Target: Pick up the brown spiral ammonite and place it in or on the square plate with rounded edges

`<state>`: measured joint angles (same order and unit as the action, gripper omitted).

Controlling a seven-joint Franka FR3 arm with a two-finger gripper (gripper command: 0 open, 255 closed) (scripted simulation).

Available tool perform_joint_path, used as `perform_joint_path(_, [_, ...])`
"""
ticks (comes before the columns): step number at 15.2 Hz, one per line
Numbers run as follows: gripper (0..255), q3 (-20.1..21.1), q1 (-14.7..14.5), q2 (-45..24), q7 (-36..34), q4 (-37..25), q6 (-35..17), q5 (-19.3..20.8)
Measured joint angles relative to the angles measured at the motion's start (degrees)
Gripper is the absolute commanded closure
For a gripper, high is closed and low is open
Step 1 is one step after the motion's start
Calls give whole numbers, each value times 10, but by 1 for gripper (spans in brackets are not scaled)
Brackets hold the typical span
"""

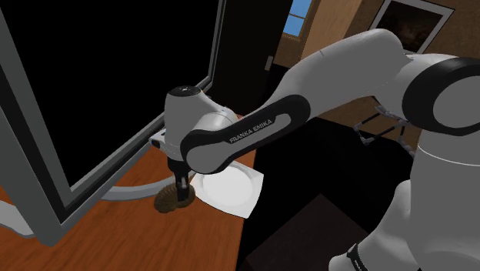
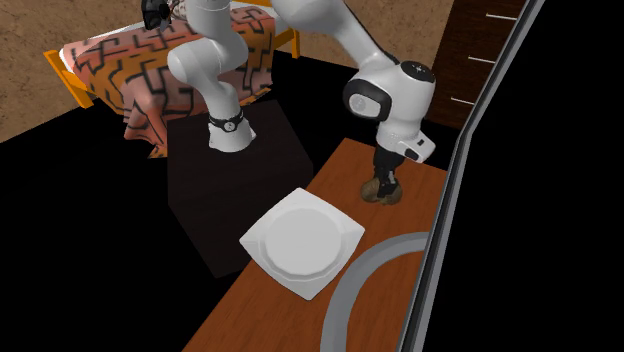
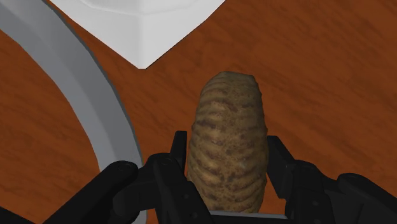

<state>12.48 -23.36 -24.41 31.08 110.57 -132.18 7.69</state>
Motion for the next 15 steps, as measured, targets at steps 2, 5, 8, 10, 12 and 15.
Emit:
perform_joint_path(2, [255,2,1,10,2,-2,12,-3])
perform_joint_path(5, [255,4,3,24,5,-6,30,-8])
perform_joint_path(8, [255,5,8,41,12,-1,40,-13])
perform_joint_path(10, [255,0,24,58,33,21,34,-18])
perform_joint_path(12, [255,-5,41,82,58,48,30,-25])
perform_joint_path(15, [255,-14,65,113,94,86,22,-33])
